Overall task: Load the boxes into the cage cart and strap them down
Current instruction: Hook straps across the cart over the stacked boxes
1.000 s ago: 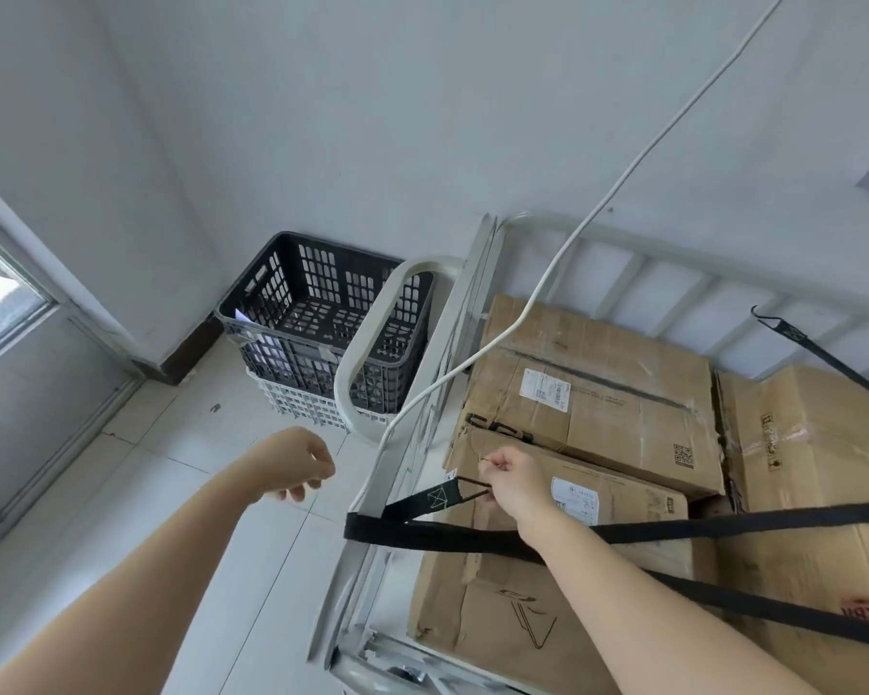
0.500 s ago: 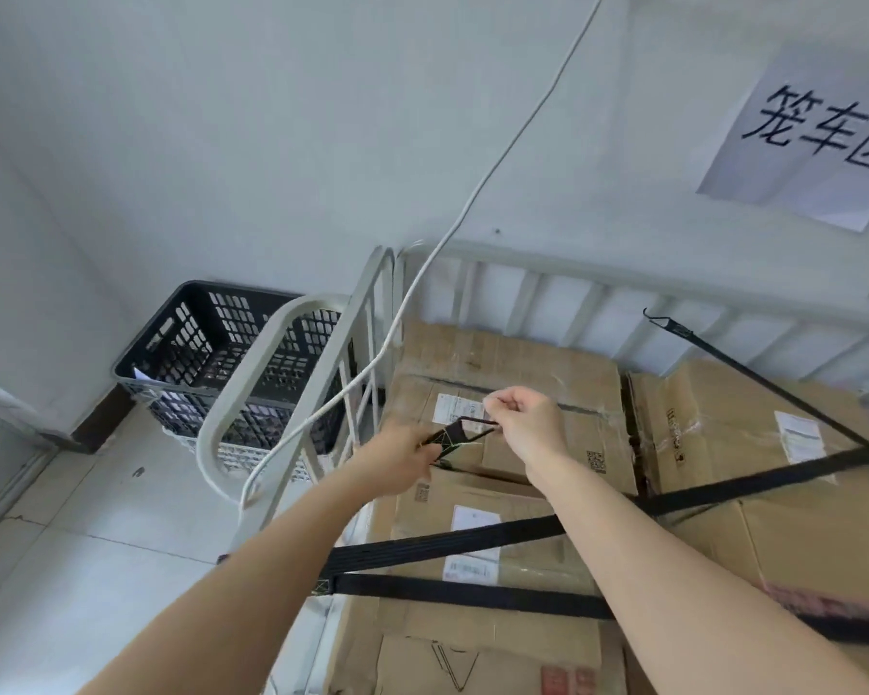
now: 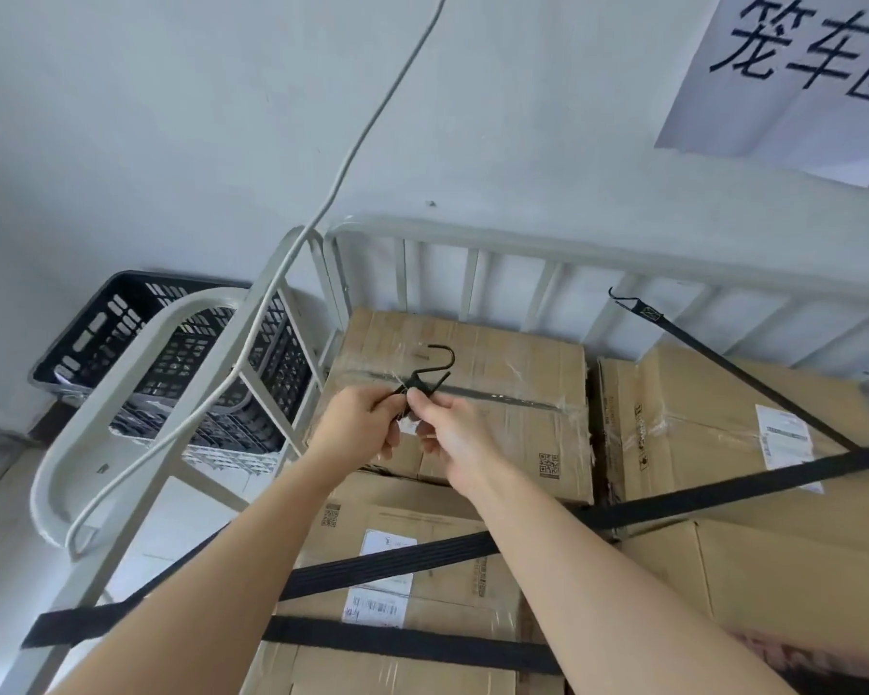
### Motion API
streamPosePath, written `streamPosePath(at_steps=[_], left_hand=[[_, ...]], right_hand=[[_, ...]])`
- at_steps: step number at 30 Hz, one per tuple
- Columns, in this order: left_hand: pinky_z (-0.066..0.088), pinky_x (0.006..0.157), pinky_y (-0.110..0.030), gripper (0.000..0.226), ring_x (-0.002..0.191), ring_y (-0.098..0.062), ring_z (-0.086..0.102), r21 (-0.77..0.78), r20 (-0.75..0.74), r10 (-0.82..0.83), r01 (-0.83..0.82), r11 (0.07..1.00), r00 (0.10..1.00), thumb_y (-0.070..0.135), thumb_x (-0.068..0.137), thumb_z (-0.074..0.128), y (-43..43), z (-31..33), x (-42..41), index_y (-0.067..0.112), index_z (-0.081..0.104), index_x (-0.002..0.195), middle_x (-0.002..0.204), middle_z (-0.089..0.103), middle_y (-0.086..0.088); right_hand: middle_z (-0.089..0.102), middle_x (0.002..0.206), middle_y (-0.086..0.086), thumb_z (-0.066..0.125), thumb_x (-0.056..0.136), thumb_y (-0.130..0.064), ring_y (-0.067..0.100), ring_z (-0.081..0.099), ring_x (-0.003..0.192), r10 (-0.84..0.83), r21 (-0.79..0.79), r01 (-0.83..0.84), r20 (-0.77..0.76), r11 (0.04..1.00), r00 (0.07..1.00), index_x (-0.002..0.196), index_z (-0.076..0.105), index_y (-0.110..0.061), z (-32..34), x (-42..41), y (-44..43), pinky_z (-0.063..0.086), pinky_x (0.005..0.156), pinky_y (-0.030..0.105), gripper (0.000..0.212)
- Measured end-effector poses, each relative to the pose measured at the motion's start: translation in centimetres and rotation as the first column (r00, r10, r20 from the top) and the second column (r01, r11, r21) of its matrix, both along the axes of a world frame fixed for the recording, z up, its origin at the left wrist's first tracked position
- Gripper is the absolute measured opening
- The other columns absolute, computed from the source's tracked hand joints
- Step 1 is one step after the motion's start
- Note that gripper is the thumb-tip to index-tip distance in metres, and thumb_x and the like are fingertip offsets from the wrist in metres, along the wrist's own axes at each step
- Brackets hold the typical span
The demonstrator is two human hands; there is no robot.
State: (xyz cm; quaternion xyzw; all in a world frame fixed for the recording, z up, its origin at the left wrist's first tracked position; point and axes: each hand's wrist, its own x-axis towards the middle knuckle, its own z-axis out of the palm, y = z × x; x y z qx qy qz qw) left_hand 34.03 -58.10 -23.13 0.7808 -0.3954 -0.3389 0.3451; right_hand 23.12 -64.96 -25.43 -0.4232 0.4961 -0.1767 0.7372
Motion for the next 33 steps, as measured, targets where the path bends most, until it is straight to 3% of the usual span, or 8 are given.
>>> streamPosePath(at_steps=[4, 7, 9, 13, 17, 21, 26, 33], left_hand=[[0.054, 0.066, -0.038, 0.028, 0.047, -0.016, 0.059, 0.07, -0.032, -0.065, 0.067, 0.995, 0.997, 0.017, 0.099, 0.05, -2.2, -0.7, 0.5, 0.012, 0.064, 0.075, 0.063, 0.069, -0.004], [0.05, 0.055, -0.02, 0.024, 0.047, -0.011, 0.059, 0.286, -0.123, -0.169, 0.198, 0.937, 0.978, 0.018, 0.1, 0.048, -2.3, -1.4, 2.8, 0.01, 0.068, 0.092, 0.066, 0.07, -0.002], [0.044, 0.049, -0.015, 0.025, 0.044, -0.012, 0.053, 0.35, -0.179, -0.196, 0.249, 0.903, 0.964, 0.014, 0.1, 0.048, -2.4, -2.1, 4.0, 0.005, 0.069, 0.09, 0.06, 0.064, -0.001], [0.037, 0.046, -0.021, 0.026, 0.041, -0.009, 0.041, 0.273, -0.151, -0.12, 0.158, 0.949, 0.981, 0.012, 0.098, 0.05, -6.7, -4.3, 2.9, 0.009, 0.068, 0.078, 0.051, 0.054, 0.003], [0.033, 0.047, -0.023, 0.026, 0.044, -0.01, 0.04, 0.193, -0.131, -0.096, 0.12, 0.974, 0.987, 0.015, 0.097, 0.051, -13.5, -6.5, 0.1, 0.009, 0.069, 0.08, 0.052, 0.053, 0.005], [0.038, 0.053, -0.026, 0.028, 0.052, -0.018, 0.045, 0.156, -0.127, -0.067, 0.087, 0.984, 0.99, 0.016, 0.096, 0.052, -19.0, -8.5, -1.5, 0.016, 0.066, 0.072, 0.061, 0.055, -0.003], [0.041, 0.055, -0.028, 0.028, 0.053, -0.016, 0.047, 0.177, -0.109, -0.065, 0.084, 0.981, 0.992, 0.019, 0.097, 0.051, -24.3, -10.2, -1.8, 0.017, 0.066, 0.074, 0.065, 0.057, -0.002], [0.042, 0.056, -0.028, 0.032, 0.061, -0.02, 0.05, 0.155, -0.139, -0.022, 0.044, 0.987, 0.99, 0.018, 0.097, 0.05, -29.0, -12.4, -1.9, 0.017, 0.064, 0.068, 0.065, 0.057, -0.003]], right_hand=[[0.064, 0.079, -0.003, 0.065, 0.093, -0.021, 0.01, 0.052, 0.07, -0.114, 0.042, 0.115, -0.022, 0.992, 0.993, 0.089, 0.07, -0.017, -1.1, 0.6, -1.9, 0.037, 0.061, 0.021, 0.008], [0.062, 0.075, -0.004, 0.065, 0.093, -0.017, 0.007, 0.05, 0.062, -0.21, 0.107, 0.213, -0.04, 0.971, 0.977, 0.087, 0.068, -0.015, -2.1, 0.5, -3.7, 0.037, 0.054, 0.017, 0.008], [0.06, 0.071, -0.003, 0.066, 0.093, -0.015, 0.008, 0.048, 0.06, -0.264, 0.119, 0.269, -0.058, 0.956, 0.963, 0.079, 0.066, -0.016, -2.9, 0.4, -5.3, 0.036, 0.054, 0.019, 0.014], [0.061, 0.072, -0.001, 0.067, 0.092, -0.014, 0.01, 0.052, 0.063, -0.39, 0.147, 0.396, -0.067, 0.906, 0.918, 0.079, 0.063, -0.016, -4.4, 0.2, -10.0, 0.041, 0.057, 0.024, 0.013], [0.061, 0.076, 0.002, 0.064, 0.094, -0.016, 0.012, 0.056, 0.065, -0.509, 0.185, 0.503, -0.02, 0.844, 0.861, 0.084, 0.061, -0.014, -5.7, -1.1, -16.1, 0.049, 0.059, 0.024, 0.01], [0.065, 0.083, 0.006, 0.059, 0.097, -0.018, 0.016, 0.064, 0.069, -0.556, 0.217, 0.536, 0.04, 0.816, 0.83, 0.087, 0.059, -0.014, -7.5, -1.8, -21.2, 0.055, 0.057, 0.025, 0.011], [0.066, 0.083, 0.008, 0.058, 0.097, -0.017, 0.019, 0.066, 0.074, -0.619, 0.203, 0.602, 0.027, 0.772, 0.785, 0.088, 0.059, -0.011, -9.0, -1.3, -25.7, 0.056, 0.057, 0.026, 0.011], [0.064, 0.086, 0.013, 0.061, 0.095, -0.014, 0.027, 0.066, 0.077, -0.699, 0.17, 0.693, -0.029, 0.701, 0.715, 0.076, 0.056, -0.007, -11.4, 0.0, -30.7, 0.048, 0.039, 0.022, 0.021]])
